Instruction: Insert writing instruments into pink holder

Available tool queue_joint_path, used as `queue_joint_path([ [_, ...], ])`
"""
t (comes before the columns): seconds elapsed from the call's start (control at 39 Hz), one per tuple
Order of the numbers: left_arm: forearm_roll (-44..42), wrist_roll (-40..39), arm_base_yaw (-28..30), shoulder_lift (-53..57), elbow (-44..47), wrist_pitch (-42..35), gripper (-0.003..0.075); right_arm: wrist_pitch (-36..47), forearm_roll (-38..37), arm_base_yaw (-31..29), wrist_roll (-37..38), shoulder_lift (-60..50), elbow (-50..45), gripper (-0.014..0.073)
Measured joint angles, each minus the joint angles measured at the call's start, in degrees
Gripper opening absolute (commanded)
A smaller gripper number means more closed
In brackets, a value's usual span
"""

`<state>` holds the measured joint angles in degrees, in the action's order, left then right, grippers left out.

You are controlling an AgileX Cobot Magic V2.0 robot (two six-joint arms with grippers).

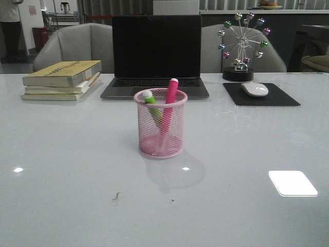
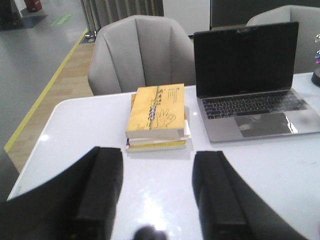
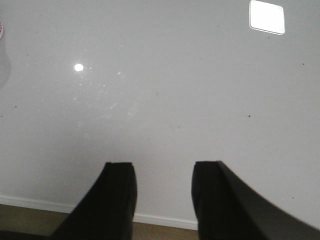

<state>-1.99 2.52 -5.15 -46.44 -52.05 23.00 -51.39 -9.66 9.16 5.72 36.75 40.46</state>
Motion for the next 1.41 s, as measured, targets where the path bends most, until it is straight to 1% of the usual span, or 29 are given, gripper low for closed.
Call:
queue_joint_path([
  [0.18, 0.9, 0.0, 0.8, 8.7, 9.2, 0.8, 0.0384, 0.0, 0.0, 0.0, 0.0, 0.0, 0.0, 0.0394],
  [0.28, 1.6, 0.0, 0.8, 12.5, 12.7, 1.0, 0.0384, 0.0, 0.0, 0.0, 0.3, 0.0, 0.0, 0.0394],
  [0.54, 2.0, 0.0, 0.8, 14.8, 14.3, 1.1, 0.0384, 0.0, 0.0, 0.0, 4.1, 0.0, 0.0, 0.0388],
  [0.62, 2.0, 0.0, 0.8, 14.8, 14.3, 1.1, 0.0384, -0.1, 0.0, 0.0, 4.3, 0.0, 0.0, 0.0346],
  [0.85, 2.0, 0.0, 0.8, 14.8, 14.3, 1.1, 0.0384, -1.2, 0.0, 0.0, 4.4, 0.0, 0.0, 0.0058],
  [0.9, 2.0, 0.0, 0.8, 14.8, 14.3, 1.1, 0.0384, -1.9, 0.0, 0.0, 4.5, 0.0, 0.0, 0.0016],
  [0.95, 2.0, 0.0, 0.8, 14.8, 14.3, 1.1, 0.0384, -2.7, 0.0, 0.0, 4.5, 0.0, 0.0, 0.0032],
  [1.03, 2.0, 0.0, 0.8, 14.8, 14.3, 1.1, 0.0384, -3.4, 0.0, 0.0, 4.5, -0.1, 0.0, 0.0031],
  [1.41, 2.0, 0.0, 0.8, 14.8, 14.3, 1.0, 0.0384, -2.0, 0.0, 0.0, 4.6, -2.4, 0.0, 0.0031],
])
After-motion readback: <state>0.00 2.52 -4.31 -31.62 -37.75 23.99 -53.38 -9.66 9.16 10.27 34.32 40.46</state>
